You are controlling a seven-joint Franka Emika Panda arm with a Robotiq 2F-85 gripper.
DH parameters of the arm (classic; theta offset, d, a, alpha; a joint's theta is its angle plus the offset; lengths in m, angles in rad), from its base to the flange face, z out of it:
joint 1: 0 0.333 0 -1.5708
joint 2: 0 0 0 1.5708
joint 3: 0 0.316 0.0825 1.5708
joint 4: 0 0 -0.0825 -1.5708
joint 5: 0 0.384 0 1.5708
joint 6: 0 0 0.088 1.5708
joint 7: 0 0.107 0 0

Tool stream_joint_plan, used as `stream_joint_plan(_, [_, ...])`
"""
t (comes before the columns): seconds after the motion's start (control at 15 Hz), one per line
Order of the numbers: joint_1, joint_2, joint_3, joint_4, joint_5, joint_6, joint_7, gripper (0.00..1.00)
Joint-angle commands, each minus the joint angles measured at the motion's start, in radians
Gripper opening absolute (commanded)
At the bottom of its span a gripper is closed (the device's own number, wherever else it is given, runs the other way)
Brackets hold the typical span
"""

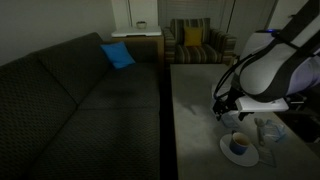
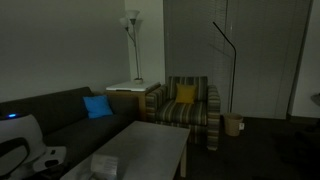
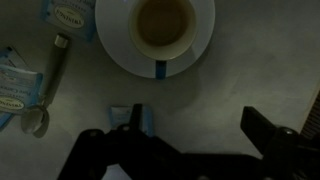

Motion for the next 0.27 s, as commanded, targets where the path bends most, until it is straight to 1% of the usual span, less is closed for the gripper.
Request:
stream_joint_plan(0.0, [0.047,-0.085,-0.032,-0.118,0.022,0.064,0.021,1.00])
stream_joint_plan(0.2, [0.066,-0.100,-0.045,-0.144,0.028,0.112,0.034,1.00])
